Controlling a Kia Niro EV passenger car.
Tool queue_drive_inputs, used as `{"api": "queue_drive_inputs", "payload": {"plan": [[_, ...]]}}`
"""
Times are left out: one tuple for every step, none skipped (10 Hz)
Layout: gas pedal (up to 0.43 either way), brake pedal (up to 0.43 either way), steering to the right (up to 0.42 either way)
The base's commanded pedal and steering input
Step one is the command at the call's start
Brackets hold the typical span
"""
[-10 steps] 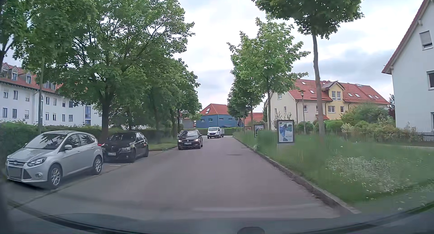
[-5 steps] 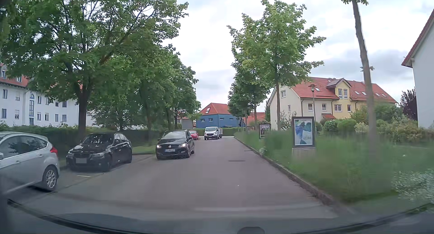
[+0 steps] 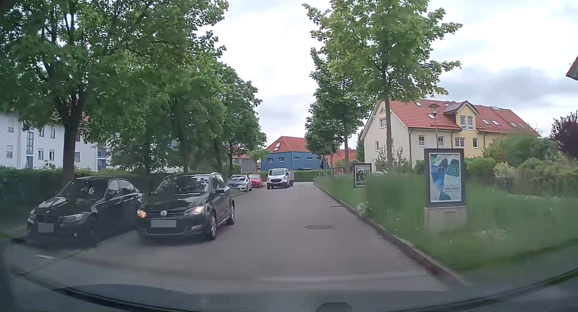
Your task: Follow the waypoints while adhering to traffic rules and regulations
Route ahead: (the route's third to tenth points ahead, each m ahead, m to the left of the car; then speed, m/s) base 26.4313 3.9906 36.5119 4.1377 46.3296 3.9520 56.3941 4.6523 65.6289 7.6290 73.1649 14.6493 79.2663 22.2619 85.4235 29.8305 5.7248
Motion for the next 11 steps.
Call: {"api": "queue_drive_inputs", "payload": {"plan": [[0.039,0.0,-0.005],[0.039,0.0,-0.004],[0.039,0.0,-0.004],[0.039,0.0,-0.004],[0.039,0.0,-0.004],[0.039,0.0,-0.004],[0.039,0.0,-0.004],[0.039,0.0,-0.004],[0.039,0.0,-0.004],[0.039,0.0,-0.004],[0.039,0.0,-0.005]]}}
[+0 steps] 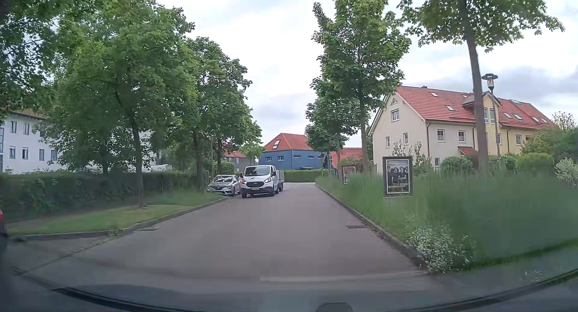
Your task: Follow the waypoints while adhering to traffic rules and regulations
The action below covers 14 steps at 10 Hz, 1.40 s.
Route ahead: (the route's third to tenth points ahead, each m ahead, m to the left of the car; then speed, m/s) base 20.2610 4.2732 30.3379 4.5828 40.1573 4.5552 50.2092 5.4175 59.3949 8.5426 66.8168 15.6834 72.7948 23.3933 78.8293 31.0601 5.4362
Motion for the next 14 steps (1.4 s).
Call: {"api": "queue_drive_inputs", "payload": {"plan": [[0.039,0.0,-0.008],[0.039,0.0,-0.01],[0.039,0.0,-0.01],[0.039,0.0,-0.009],[0.039,0.0,-0.005],[0.047,0.0,-0.004],[0.047,0.0,-0.004],[0.059,0.0,-0.003],[0.059,0.0,-0.004],[0.059,0.0,-0.004],[0.059,0.0,-0.003],[0.059,0.0,-0.004],[0.059,0.0,-0.004],[0.059,0.0,-0.005]]}}
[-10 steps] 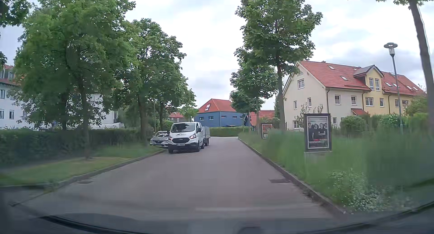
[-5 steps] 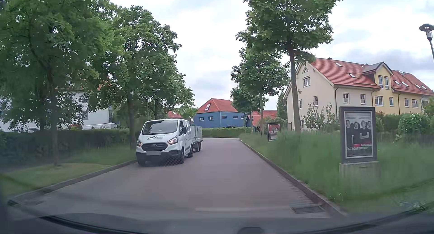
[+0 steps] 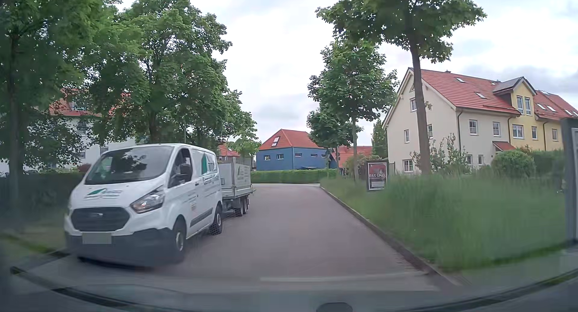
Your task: Follow the waypoints while adhering to traffic rules and regulations
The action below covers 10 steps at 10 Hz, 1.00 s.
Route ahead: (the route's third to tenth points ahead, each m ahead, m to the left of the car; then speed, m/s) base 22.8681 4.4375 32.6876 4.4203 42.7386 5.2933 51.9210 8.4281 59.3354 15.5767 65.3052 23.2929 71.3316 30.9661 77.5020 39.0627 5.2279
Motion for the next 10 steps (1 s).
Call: {"api": "queue_drive_inputs", "payload": {"plan": [[0.059,0.0,-0.005],[0.059,0.0,-0.005],[0.067,0.0,-0.006],[0.087,0.0,-0.007],[0.087,0.0,-0.008],[0.087,0.0,-0.01],[0.087,0.0,-0.011],[0.098,0.0,-0.011],[0.098,0.0,-0.011],[0.098,0.0,-0.011]]}}
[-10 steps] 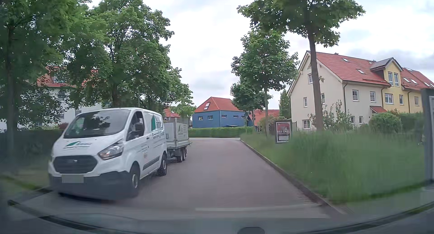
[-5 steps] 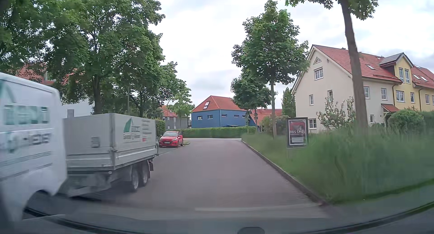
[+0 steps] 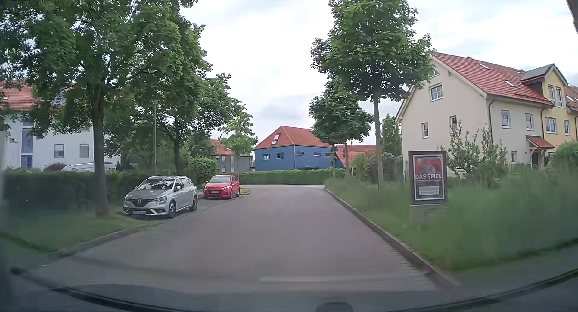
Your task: Follow the waypoints while adhering to traffic rules and regulations
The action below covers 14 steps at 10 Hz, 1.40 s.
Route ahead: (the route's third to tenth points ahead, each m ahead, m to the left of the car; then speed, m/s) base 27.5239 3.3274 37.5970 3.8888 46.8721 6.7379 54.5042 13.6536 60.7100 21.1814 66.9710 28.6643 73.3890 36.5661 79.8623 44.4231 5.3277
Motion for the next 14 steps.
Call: {"api": "queue_drive_inputs", "payload": {"plan": [[0.13,0.0,-0.011],[0.138,0.0,-0.011],[0.138,0.0,-0.011],[0.138,0.0,-0.013],[0.138,0.0,-0.015],[0.138,0.0,-0.014],[0.138,0.0,-0.014],[0.15,0.0,-0.015],[0.169,0.0,-0.015],[0.177,0.0,-0.014],[0.177,0.0,-0.013],[0.177,0.0,-0.009],[0.177,0.0,-0.004],[0.177,0.0,-0.001]]}}
